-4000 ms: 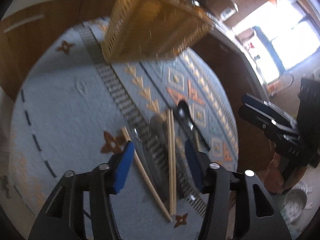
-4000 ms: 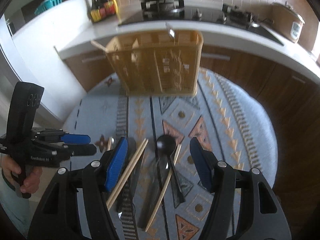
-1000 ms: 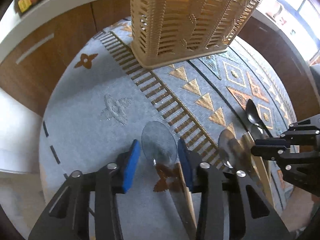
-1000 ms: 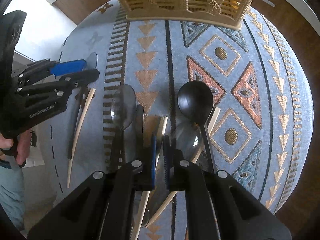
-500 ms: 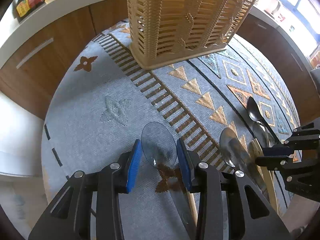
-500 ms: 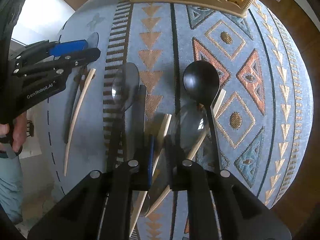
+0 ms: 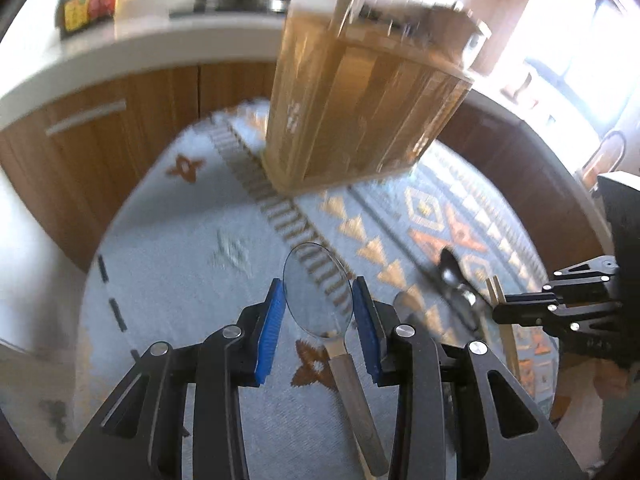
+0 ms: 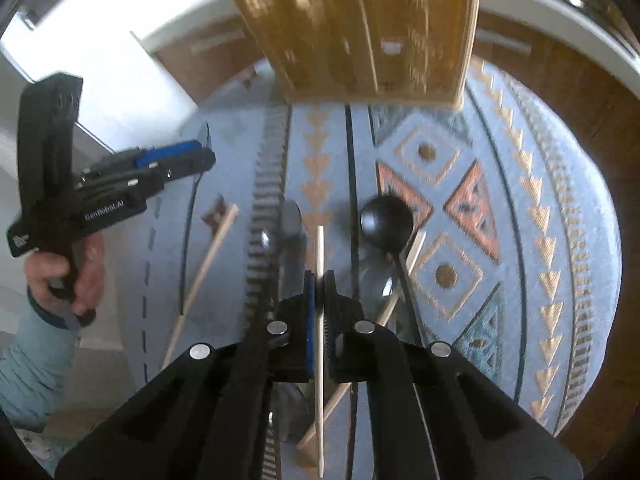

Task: Organize utensils
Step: 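Drop the clear spoon into the caddy with the left tool while the right tool drops the chopstick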

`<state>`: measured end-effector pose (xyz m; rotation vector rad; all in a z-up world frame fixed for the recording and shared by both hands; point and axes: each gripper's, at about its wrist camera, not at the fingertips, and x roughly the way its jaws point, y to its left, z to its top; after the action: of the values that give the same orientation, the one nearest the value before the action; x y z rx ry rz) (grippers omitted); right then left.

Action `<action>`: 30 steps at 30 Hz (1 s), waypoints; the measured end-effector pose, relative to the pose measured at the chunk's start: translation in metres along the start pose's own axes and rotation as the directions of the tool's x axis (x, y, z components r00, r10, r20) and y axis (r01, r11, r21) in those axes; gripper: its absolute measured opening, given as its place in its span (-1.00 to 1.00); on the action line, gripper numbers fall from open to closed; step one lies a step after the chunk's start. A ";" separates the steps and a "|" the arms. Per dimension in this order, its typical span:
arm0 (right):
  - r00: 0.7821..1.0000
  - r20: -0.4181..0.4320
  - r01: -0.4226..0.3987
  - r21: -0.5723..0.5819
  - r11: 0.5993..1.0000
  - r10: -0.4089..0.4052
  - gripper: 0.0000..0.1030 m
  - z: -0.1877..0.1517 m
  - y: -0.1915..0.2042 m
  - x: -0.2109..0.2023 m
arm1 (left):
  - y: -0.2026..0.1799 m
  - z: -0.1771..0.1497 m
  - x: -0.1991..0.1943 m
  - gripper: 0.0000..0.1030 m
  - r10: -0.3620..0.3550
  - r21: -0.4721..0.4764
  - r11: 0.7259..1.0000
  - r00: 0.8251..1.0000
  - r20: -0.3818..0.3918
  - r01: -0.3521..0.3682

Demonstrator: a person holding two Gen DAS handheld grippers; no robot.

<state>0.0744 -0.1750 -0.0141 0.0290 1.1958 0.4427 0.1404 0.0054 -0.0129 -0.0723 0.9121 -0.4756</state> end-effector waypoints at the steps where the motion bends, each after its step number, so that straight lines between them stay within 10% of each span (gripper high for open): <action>1: 1.000 0.025 -0.006 -0.010 1.000 0.006 -0.95 0.000 -0.001 -0.006 | -0.002 0.001 -0.006 -0.36 0.000 0.004 1.000 1.000 0.026 0.000; 10: 0.928 0.345 -0.147 -0.008 0.989 0.141 -0.95 0.002 0.007 -0.081 | -0.037 0.023 -0.080 -0.36 0.033 0.081 0.995 0.946 0.322 -0.062; 20: 0.722 0.685 -0.162 0.028 0.986 0.099 -0.95 0.059 -0.012 -0.169 | -0.068 0.086 -0.131 -0.36 0.076 0.057 0.989 0.798 0.598 -0.137; 25: 0.629 0.776 -0.071 0.101 0.992 -0.034 -0.95 0.091 -0.028 -0.185 | -0.076 0.122 -0.123 -0.36 0.116 0.003 0.987 0.724 0.681 -0.161; 30: 0.491 0.853 0.064 0.164 0.984 -0.174 -0.95 0.113 -0.043 -0.197 | -0.084 0.144 -0.094 -0.36 0.164 -0.036 0.979 0.660 0.733 -0.203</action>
<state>0.1329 -0.2591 0.1927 0.2420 0.1850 0.1712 0.1725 -0.0497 0.1674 -0.1150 0.0946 -0.2335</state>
